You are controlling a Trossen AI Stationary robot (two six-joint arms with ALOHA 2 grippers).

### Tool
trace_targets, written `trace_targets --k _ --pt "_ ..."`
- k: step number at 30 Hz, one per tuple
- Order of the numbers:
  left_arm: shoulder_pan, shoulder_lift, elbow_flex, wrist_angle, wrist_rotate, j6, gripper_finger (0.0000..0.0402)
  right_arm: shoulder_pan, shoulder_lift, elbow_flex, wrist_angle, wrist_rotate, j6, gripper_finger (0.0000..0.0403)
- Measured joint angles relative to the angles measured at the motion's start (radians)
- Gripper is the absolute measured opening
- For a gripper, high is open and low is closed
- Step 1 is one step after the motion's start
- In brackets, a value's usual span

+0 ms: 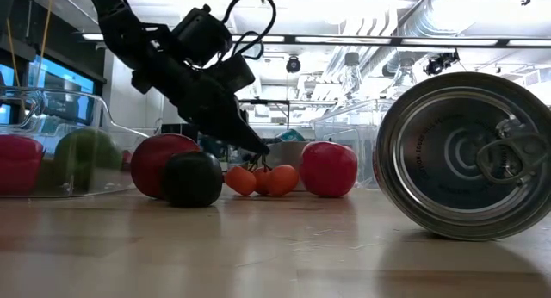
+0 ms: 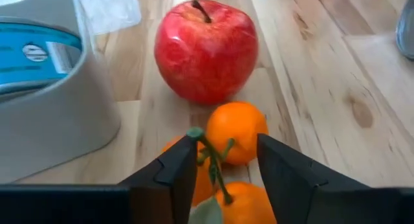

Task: Pick & Place Food Item
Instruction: Put the orange tangerine into the left transparent bin

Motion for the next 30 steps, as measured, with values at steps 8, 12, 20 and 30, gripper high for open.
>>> trace_targets --k 8,12,20,30 --pt "0.000 0.000 0.000 -0.007 -0.067 0.004 0.0068 0.000 0.000 0.000 0.004 0.001 0.000 0.0397" --pt "0.000 0.000 0.000 -0.008 -0.083 0.004 0.0027 0.000 0.000 0.000 0.004 0.001 0.000 0.0397" --pt "-0.021 -0.001 0.001 -0.035 -0.084 0.045 0.0004 0.000 0.000 0.000 0.009 0.004 0.000 0.0397" --pt "-0.055 -0.025 0.001 -0.042 -0.090 0.046 0.0003 0.000 0.000 0.000 0.011 0.005 -0.002 0.0397"
